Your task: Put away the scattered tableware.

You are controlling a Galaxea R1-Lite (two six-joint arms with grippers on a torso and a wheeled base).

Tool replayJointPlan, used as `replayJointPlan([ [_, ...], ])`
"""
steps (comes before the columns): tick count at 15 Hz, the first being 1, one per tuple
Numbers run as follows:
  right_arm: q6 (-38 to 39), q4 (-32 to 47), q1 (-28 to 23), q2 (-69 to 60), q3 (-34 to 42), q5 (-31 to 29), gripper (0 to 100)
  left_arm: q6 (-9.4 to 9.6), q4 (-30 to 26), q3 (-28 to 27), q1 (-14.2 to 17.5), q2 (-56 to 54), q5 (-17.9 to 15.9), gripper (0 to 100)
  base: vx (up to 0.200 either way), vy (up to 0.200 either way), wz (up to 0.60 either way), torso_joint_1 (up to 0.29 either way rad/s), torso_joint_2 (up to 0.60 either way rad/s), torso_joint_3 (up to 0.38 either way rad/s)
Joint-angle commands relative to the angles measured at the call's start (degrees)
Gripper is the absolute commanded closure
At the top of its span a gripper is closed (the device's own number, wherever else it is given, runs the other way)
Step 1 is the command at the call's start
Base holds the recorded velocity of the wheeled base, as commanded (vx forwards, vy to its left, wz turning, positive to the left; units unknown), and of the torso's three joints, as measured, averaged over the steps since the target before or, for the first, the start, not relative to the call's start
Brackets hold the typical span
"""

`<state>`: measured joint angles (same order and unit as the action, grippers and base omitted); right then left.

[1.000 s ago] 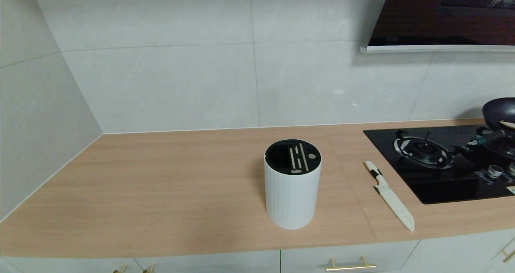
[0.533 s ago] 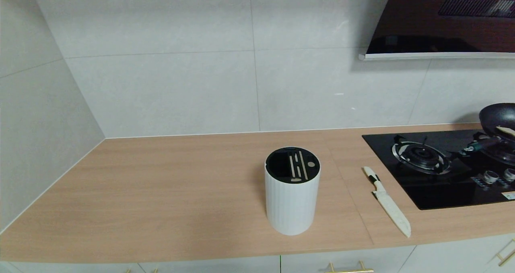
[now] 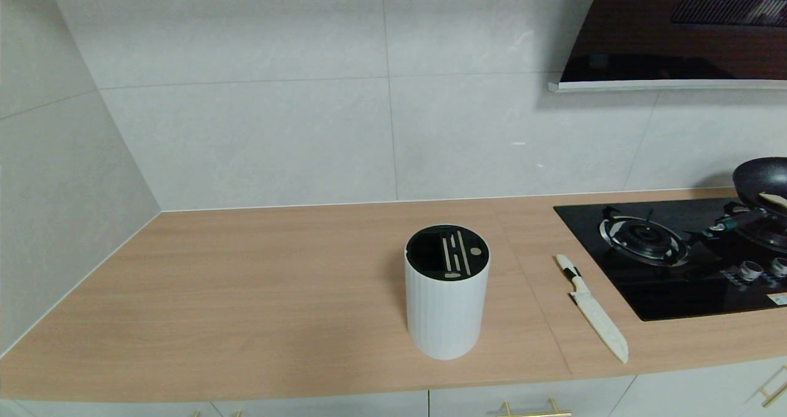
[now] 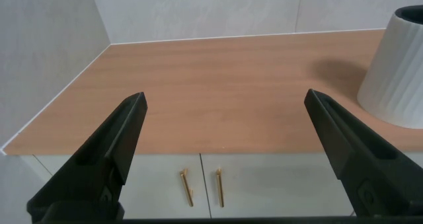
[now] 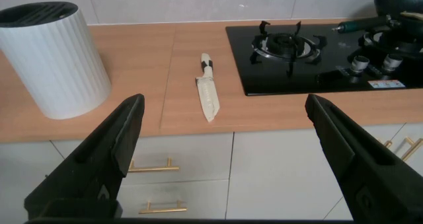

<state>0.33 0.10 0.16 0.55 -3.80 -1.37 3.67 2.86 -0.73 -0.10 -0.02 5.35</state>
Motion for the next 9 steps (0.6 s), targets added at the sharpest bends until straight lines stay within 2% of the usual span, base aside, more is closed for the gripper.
replayJointPlan([
  [1, 1.3, -0.6, 0.4, 4.9, -6.8, 0.1, 0, 0.02, 0.0, 0.0, 0.0, 0.0, 0.0, 0, 0.000, 0.000, 0.00, 0.000, 0.00, 0.000],
  [4, 1.0, -0.9, 0.4, 29.6, -15.7, 1.6, 0, 0.02, 0.0, 0.0, 0.0, 0.0, 0.0, 0, 0.000, 0.000, 0.00, 0.000, 0.00, 0.000],
  [7, 1.3, -2.3, 0.5, 48.4, -22.5, 7.4, 0, 0.02, 0.0, 0.0, 0.0, 0.0, 0.0, 0, 0.000, 0.000, 0.00, 0.000, 0.00, 0.000],
  [9, 4.2, -12.6, 0.9, 67.9, -26.8, 8.7, 0, 0.02, 0.0, 0.0, 0.0, 0.0, 0.0, 0, 0.000, 0.000, 0.00, 0.000, 0.00, 0.000],
])
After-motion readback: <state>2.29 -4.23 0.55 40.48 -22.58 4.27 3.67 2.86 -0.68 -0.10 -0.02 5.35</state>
